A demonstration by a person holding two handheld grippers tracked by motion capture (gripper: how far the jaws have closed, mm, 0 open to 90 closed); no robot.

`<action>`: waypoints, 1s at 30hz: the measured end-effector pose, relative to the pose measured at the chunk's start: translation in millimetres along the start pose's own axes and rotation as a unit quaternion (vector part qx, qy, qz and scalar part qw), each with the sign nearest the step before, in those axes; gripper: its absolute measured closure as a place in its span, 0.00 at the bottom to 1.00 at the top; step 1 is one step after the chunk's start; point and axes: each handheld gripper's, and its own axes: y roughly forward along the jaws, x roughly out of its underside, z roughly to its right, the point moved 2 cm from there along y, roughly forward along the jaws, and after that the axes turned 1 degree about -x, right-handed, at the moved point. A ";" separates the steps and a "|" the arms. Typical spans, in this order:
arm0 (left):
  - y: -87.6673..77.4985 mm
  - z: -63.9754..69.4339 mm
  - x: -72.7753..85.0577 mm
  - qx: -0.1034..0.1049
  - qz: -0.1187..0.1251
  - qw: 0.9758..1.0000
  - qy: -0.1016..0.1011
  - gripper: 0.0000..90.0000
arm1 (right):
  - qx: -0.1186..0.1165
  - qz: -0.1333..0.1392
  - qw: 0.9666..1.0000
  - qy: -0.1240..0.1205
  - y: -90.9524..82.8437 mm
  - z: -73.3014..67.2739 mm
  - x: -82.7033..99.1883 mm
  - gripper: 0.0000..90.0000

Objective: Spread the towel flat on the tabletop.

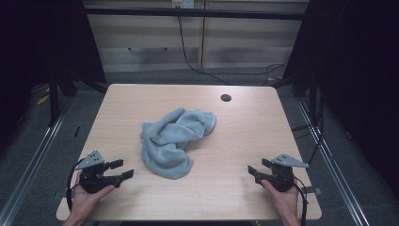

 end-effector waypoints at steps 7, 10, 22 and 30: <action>2.1 0.4 -0.1 0.000 -0.004 1.000 0.001 0.39 | -0.033 -0.002 0.999 0.001 1.5 -2.1 1.7 0.44; 3.9 2.0 -0.3 0.006 -0.005 1.000 0.001 0.43 | -0.034 -0.002 0.999 0.001 1.0 -1.7 1.8 0.44; 6.8 13.8 -21.8 0.030 0.012 0.999 0.030 0.62 | -0.051 0.012 0.999 -0.002 -4.3 -10.8 -5.7 0.44; 31.3 17.6 -54.7 0.046 0.012 0.998 0.043 0.57 | -0.062 0.006 0.998 -0.001 -0.1 -11.9 -6.1 0.43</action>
